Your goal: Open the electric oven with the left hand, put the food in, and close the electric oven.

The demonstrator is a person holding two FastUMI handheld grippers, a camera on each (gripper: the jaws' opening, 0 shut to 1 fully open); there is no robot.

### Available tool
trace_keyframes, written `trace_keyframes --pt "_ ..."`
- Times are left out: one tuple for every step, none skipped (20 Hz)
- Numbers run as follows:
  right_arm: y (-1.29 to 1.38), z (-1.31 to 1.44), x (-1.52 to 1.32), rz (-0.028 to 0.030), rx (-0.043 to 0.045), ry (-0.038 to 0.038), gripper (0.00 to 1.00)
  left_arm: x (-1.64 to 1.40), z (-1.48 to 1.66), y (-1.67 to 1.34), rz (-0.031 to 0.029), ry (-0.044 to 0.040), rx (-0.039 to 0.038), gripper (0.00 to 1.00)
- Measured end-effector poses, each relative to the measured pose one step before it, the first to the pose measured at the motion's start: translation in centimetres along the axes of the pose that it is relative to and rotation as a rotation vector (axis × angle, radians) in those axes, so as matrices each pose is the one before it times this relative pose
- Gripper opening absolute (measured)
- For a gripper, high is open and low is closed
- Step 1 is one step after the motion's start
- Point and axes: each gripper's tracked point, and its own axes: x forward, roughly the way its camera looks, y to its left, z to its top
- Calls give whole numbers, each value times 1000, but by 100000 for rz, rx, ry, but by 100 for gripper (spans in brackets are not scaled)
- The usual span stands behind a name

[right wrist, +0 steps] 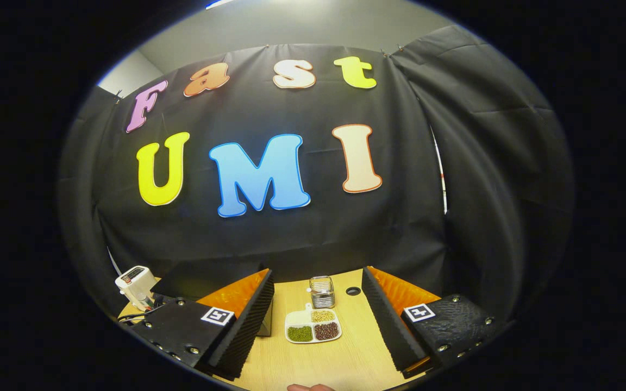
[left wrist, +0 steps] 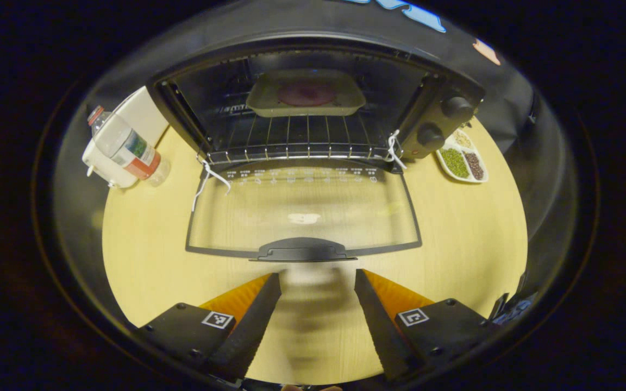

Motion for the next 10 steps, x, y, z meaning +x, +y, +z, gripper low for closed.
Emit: trace_keyframes --pt "-213 -89 74 -523 -43 15 98 557 -374 111 -25 1762 -580 94" --pt "-236 -41 54 -592 76 123 98 541 -313 206 485 1723 86 97" --pt "-107 -43 116 -369 131 176 98 648 -186 349 847 1226 499 94" --pt "-65 -107 51 -279 -8 285 98 393 3 214 598 793 212 92" --pt "65 -44 118 -157 -114 202 98 379 164 208 697 55 183 97" --pt "33 -95 95 -90 -93 215 98 402 214 196 520 109 294 94" --pt "158 -68 138 46 -47 344 98 382 242 232 586 31 194 97" --pt "178 -148 43 147 -21 474 98 273 124 66 -49 493 6 97" --pt "246 97 -3 231 -45 -66 98 148 -3 97 285 875 -269 97" --pt "166 172 -4 175 -285 -432 98 158 607 95 -235 -1506 832 96"
